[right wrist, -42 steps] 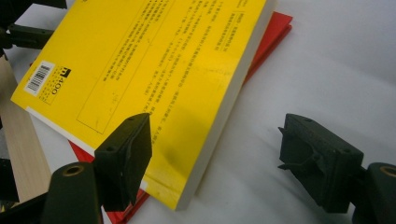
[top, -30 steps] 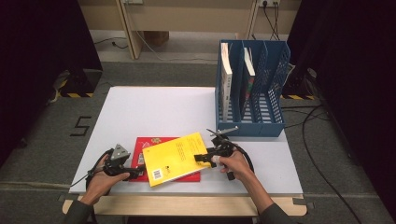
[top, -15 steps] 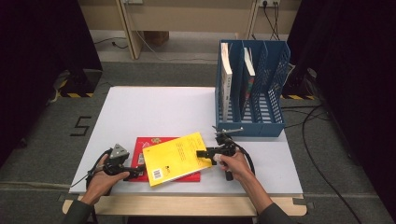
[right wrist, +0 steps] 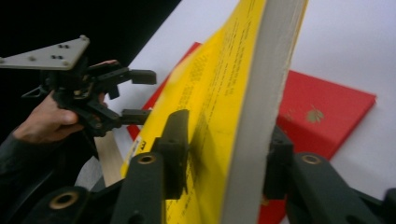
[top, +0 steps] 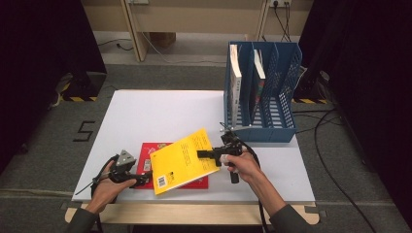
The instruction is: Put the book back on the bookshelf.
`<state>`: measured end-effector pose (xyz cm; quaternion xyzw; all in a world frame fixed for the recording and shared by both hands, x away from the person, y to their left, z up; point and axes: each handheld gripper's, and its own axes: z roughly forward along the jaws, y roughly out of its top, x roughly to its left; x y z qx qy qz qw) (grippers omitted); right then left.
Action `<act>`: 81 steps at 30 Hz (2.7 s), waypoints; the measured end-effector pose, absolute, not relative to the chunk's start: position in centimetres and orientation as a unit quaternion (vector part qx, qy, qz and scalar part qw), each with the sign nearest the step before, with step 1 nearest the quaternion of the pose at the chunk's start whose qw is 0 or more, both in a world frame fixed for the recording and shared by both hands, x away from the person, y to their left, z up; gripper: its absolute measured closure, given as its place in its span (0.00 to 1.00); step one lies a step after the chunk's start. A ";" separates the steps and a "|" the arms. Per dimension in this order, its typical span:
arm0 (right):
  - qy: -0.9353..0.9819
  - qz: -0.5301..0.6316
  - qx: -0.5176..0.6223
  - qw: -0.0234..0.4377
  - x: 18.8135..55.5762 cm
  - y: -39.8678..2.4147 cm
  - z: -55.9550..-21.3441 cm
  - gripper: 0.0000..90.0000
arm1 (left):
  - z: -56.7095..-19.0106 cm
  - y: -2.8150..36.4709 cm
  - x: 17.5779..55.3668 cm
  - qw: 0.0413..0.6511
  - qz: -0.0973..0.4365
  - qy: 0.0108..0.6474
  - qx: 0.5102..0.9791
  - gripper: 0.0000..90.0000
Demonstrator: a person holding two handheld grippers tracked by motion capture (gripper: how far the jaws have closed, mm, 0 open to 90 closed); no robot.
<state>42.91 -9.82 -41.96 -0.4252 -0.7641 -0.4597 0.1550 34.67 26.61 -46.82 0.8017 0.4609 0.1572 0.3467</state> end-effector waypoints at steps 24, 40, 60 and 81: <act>-0.858 -0.366 -0.360 0.017 44.8 -12.0 -29.8 0.83 | -47.5 30.7 35.6 0.339 0.212 0.547 0.736 0.17; -0.885 -0.266 -0.374 -0.076 44.6 -16.6 -26.1 0.83 | -48.2 30.9 35.8 0.320 0.202 0.551 0.743 0.16; -0.873 -0.255 -0.413 -0.048 43.6 -19.4 -26.8 0.80 | -48.3 30.9 35.8 0.319 0.204 0.551 0.744 0.15; -0.890 -0.221 -0.396 -0.056 43.2 -19.4 -26.5 0.83 | -48.3 30.9 35.8 0.319 0.204 0.550 0.744 0.15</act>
